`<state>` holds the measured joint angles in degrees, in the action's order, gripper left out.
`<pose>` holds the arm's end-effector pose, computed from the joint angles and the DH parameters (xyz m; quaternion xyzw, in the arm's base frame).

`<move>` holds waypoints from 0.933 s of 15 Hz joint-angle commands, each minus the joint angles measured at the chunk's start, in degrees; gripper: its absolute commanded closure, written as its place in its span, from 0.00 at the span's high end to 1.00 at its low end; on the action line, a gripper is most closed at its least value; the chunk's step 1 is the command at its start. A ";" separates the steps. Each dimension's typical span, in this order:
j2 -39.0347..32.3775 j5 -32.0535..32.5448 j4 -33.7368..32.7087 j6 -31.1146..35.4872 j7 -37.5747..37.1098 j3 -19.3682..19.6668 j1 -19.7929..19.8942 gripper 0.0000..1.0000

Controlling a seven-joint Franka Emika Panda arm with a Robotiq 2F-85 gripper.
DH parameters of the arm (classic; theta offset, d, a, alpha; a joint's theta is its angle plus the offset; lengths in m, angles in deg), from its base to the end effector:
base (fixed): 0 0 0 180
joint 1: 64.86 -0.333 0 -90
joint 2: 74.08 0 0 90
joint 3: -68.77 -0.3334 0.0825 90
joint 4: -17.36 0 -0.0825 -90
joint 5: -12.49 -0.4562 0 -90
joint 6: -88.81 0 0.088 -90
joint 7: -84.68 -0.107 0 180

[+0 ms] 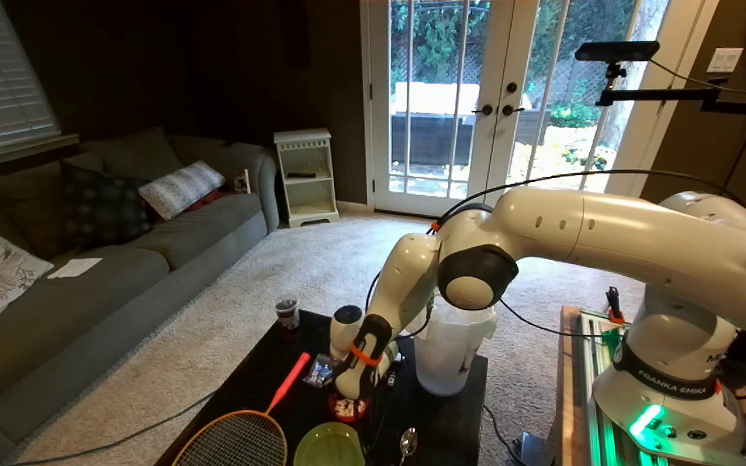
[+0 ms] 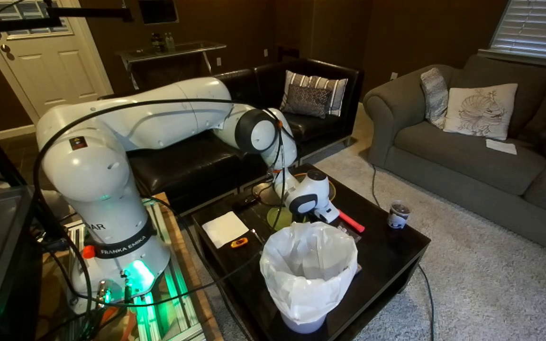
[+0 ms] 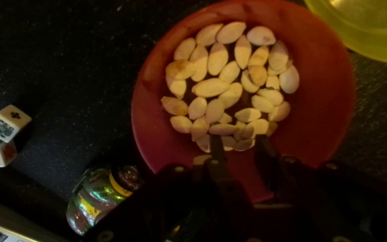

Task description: Put some popcorn in the bin

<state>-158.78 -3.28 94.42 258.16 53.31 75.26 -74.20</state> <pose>0.6646 0.0209 -0.2151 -0.9442 0.3204 -0.0762 0.0049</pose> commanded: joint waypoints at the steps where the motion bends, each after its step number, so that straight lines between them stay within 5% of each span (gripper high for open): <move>1: 0.24 -1.08 0.58 -0.96 -1.24 1.25 -1.44 0.15; 7: 0.08 -0.77 0.23 -2.88 -1.59 1.56 -1.86 0.46; 14: -0.98 -0.23 -1.41 -5.71 -2.32 1.69 -2.47 0.40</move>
<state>-158.84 -3.28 94.40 254.39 52.77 75.83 -75.32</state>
